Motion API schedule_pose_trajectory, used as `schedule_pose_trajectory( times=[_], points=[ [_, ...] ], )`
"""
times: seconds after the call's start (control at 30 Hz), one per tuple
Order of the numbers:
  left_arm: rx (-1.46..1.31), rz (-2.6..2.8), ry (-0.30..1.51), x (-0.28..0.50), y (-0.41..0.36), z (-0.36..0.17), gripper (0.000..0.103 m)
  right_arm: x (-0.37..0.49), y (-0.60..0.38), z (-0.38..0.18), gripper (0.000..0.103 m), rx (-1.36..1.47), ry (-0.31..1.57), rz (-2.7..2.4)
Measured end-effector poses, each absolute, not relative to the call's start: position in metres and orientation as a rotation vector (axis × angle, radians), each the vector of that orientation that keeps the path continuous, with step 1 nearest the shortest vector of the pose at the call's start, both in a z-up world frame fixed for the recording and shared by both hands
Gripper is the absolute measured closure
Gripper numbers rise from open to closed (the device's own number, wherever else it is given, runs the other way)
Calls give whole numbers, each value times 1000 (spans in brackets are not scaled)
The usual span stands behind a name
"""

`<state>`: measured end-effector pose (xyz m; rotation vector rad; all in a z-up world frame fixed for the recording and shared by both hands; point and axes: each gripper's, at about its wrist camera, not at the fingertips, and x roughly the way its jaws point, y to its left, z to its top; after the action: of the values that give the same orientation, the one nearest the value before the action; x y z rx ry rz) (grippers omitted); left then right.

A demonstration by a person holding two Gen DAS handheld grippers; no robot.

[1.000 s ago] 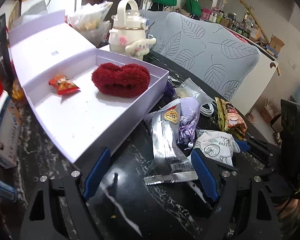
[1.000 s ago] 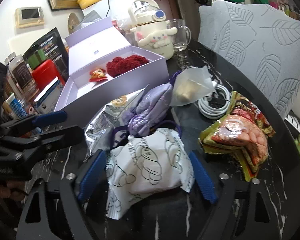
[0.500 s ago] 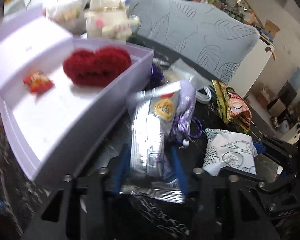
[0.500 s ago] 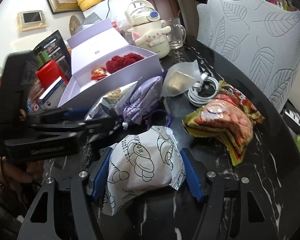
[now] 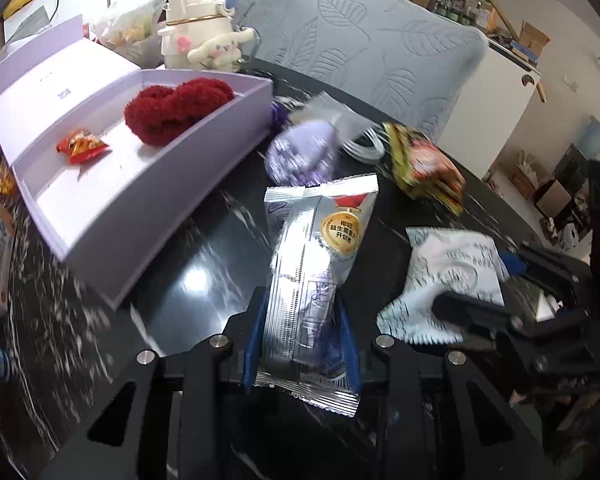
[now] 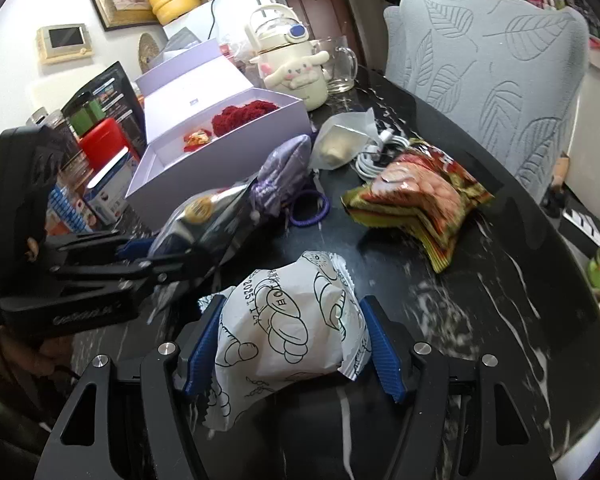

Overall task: Organize soft objects
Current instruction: 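Grasp the white printed pouch with the right tool while the left tool grasps the silver bag, then lift the white pouch and silver bag toward the lavender box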

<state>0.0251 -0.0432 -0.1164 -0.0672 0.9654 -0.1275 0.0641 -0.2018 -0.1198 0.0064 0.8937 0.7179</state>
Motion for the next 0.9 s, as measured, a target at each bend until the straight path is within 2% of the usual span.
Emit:
schedule_pose_trajectory(
  times=[0.33, 0.57, 0.63, 0.67, 0.77, 0.9],
  points=[
    [-77, -145, 1012, -16, -58, -111, 70, 37, -224, -119, 36, 12, 894, 703],
    [-98, -143, 1034, -14, -59, -117, 69, 22, -231, -118, 33, 3, 896, 703],
    [-105, -138, 1054, -9, -59, -123, 68, 20, -231, -118, 28, -1, 894, 702],
    [-104, -136, 1045, -8, -60, -123, 66, 20, -230, -119, 22, -4, 894, 698],
    [-54, -124, 1027, -4, -66, -125, 66, 21, -229, -121, 18, -16, 907, 676],
    [-43, -133, 1015, 0, -68, -125, 66, 21, -226, -122, 5, -34, 898, 680]
  ],
)
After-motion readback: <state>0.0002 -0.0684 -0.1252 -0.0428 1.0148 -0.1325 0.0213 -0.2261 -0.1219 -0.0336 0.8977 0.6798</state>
